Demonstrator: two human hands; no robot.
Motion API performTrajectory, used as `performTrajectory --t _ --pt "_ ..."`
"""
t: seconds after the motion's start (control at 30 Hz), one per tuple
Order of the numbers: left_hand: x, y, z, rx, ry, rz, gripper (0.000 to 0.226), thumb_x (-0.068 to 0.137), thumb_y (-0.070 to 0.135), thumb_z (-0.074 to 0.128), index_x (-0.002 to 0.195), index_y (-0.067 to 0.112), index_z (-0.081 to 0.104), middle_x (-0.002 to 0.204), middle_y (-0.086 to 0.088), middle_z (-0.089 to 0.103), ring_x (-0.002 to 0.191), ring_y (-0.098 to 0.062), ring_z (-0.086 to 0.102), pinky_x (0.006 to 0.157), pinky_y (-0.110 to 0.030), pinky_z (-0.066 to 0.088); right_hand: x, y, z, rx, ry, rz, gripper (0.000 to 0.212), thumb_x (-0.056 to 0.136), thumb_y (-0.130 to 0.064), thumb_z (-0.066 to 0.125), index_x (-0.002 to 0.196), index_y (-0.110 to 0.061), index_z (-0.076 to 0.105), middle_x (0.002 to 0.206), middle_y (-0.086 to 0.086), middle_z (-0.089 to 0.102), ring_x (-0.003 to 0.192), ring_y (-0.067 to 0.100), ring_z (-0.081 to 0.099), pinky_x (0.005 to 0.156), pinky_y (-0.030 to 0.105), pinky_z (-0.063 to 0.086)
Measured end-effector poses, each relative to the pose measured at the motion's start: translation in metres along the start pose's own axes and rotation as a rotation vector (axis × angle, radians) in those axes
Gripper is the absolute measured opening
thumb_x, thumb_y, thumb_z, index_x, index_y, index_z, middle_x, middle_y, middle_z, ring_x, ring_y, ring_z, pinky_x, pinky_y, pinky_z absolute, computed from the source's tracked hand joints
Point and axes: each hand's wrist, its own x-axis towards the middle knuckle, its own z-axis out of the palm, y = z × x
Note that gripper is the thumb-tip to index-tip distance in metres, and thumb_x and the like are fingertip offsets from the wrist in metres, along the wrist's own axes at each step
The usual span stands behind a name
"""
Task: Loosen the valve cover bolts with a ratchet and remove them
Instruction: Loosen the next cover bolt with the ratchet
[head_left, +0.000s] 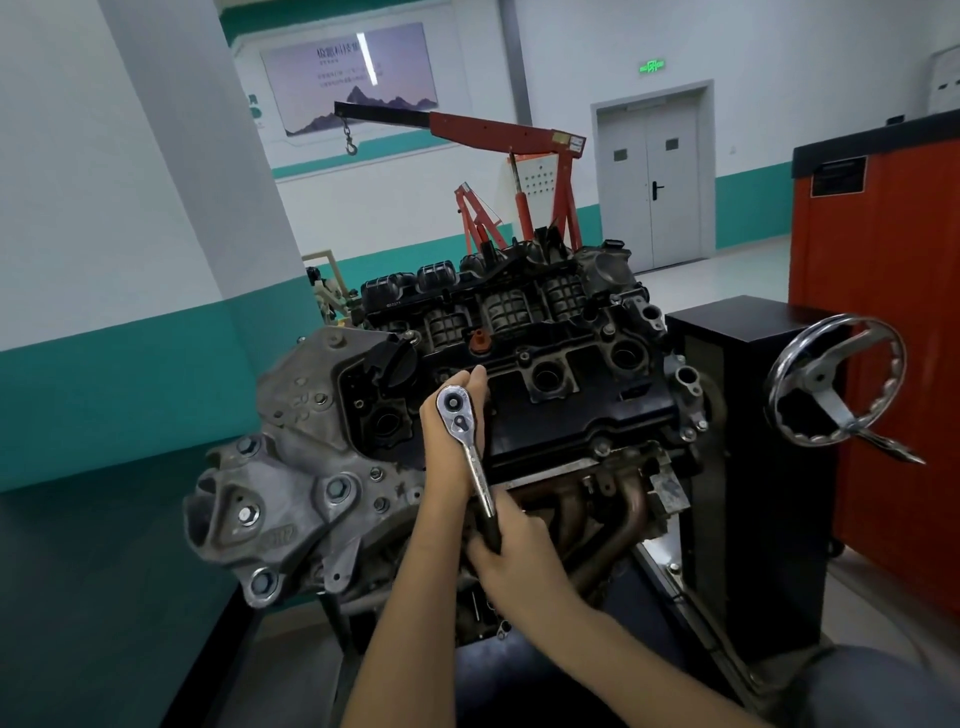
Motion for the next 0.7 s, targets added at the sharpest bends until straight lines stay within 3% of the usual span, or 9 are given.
performTrajectory --t 0.17,0.3,0.4,0.47,0.53,0.63,0.7 --pt "0.007 -0.003 -0.008 0.123 -0.143 0.04 0.054 0.097 0.011 0.058 0.056 0.019 0.023 0.053 0.007 0.023 0.049 -0.006 0.02 0.052 -0.023 0.02 0.018 -0.005 -0.075 -0.376 -0.176 -0.105 0.015 0.085 -0.003 0.056 0.088 -0.018 0.053 0.07 0.0 0.054 0.06 0.019 0.053 0.051 0.012 0.037" --pt "0.01 0.0 -0.009 0.19 -0.255 0.081 0.056 0.096 0.01 0.059 0.051 0.021 0.026 0.046 0.011 0.027 0.051 -0.006 0.023 0.056 -0.029 0.022 0.062 -0.037 -0.158 -0.931 -0.3 -0.254 0.022 0.091 -0.014 0.057 0.112 -0.019 0.057 0.069 -0.009 0.047 0.056 0.01 0.052 0.053 0.018 0.041" --pt "0.006 0.001 -0.008 0.107 -0.204 0.052 0.053 0.098 0.013 0.057 0.054 0.019 0.028 0.049 0.012 0.027 0.051 -0.005 0.023 0.052 -0.023 0.021 0.075 -0.053 -0.163 -1.148 -0.222 -0.358 0.031 0.093 -0.021 0.055 0.124 -0.02 0.052 0.073 -0.006 0.041 0.071 0.023 0.056 0.064 0.03 0.043" --pt "0.003 -0.002 -0.009 0.022 -0.113 0.013 0.051 0.099 0.014 0.056 0.056 0.019 0.028 0.05 0.012 0.027 0.05 -0.004 0.023 0.049 -0.019 0.021 0.06 -0.04 -0.141 -1.067 -0.134 -0.327 0.019 0.09 -0.022 0.056 0.108 -0.021 0.051 0.073 -0.003 0.043 0.075 0.03 0.06 0.064 0.033 0.044" --pt "0.001 -0.003 -0.005 -0.01 -0.066 0.019 0.051 0.1 0.014 0.054 0.057 0.019 0.028 0.053 0.009 0.026 0.05 -0.004 0.022 0.049 -0.02 0.021 0.03 -0.017 -0.107 -0.784 -0.056 -0.192 0.012 0.088 -0.019 0.056 0.095 -0.021 0.047 0.073 0.004 0.048 0.074 0.032 0.06 0.062 0.034 0.043" --pt "-0.002 0.0 0.007 0.031 -0.034 0.051 0.052 0.1 0.01 0.054 0.058 0.018 0.024 0.056 0.004 0.021 0.053 -0.007 0.019 0.055 -0.027 0.019 -0.005 0.001 -0.047 -0.189 0.001 0.014 0.012 0.089 -0.009 0.057 0.095 -0.019 0.055 0.073 0.008 0.06 0.061 0.017 0.058 0.056 0.024 0.047" --pt "-0.002 0.0 0.008 0.064 -0.019 0.066 0.051 0.1 0.01 0.054 0.059 0.018 0.023 0.056 0.004 0.02 0.053 -0.007 0.018 0.054 -0.025 0.018 -0.008 0.002 -0.021 -0.042 0.019 0.032 0.017 0.087 -0.004 0.056 0.099 -0.015 0.06 0.072 0.008 0.061 0.059 0.013 0.057 0.054 0.021 0.046"
